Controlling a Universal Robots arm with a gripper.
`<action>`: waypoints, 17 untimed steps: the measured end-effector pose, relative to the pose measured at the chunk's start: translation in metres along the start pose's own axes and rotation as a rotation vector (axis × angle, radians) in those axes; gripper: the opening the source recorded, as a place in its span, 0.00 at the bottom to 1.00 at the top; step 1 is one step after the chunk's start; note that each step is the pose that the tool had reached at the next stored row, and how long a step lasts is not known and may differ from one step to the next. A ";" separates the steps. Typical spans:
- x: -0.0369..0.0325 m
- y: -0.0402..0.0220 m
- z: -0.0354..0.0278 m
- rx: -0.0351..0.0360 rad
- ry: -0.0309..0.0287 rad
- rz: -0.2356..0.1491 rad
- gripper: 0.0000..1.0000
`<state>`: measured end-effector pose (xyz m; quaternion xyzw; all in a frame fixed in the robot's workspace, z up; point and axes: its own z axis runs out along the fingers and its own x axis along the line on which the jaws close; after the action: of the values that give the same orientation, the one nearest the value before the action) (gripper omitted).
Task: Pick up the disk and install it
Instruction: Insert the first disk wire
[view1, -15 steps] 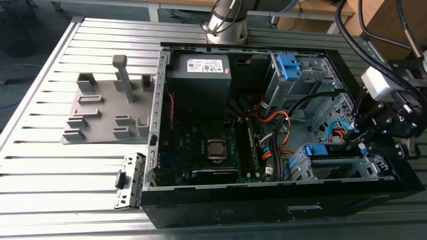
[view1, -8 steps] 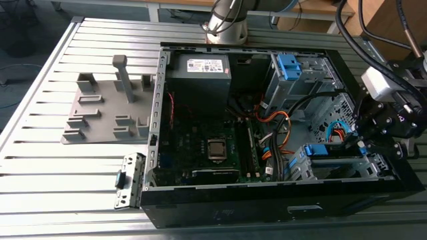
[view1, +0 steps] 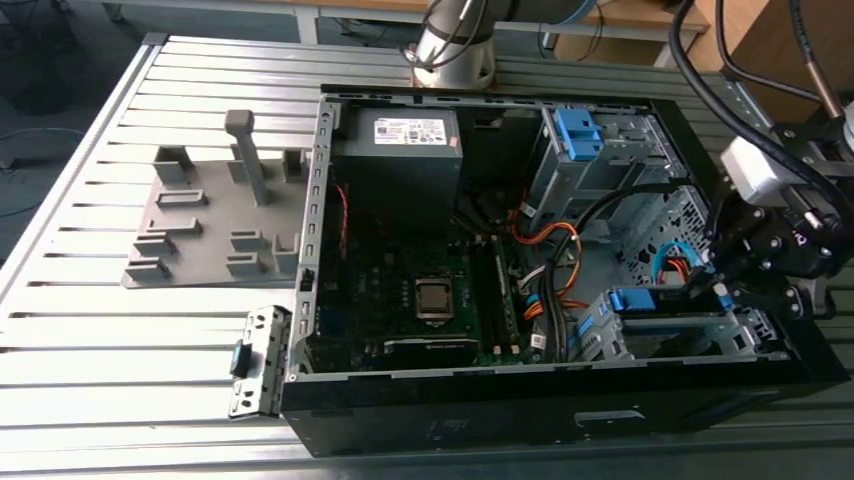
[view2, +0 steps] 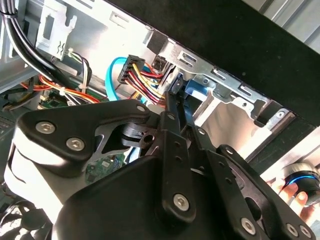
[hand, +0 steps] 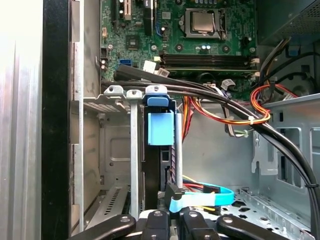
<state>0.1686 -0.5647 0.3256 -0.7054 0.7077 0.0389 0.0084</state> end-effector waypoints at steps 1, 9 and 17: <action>0.0000 0.0000 0.0010 0.0000 0.0004 0.000 0.18; 0.0001 -0.0001 0.0037 -0.0004 -0.0038 0.000 0.18; -0.0002 -0.0069 0.0002 -0.0040 -0.0014 0.000 0.24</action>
<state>0.1755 -0.5645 0.3251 -0.7053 0.7077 0.0408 0.0075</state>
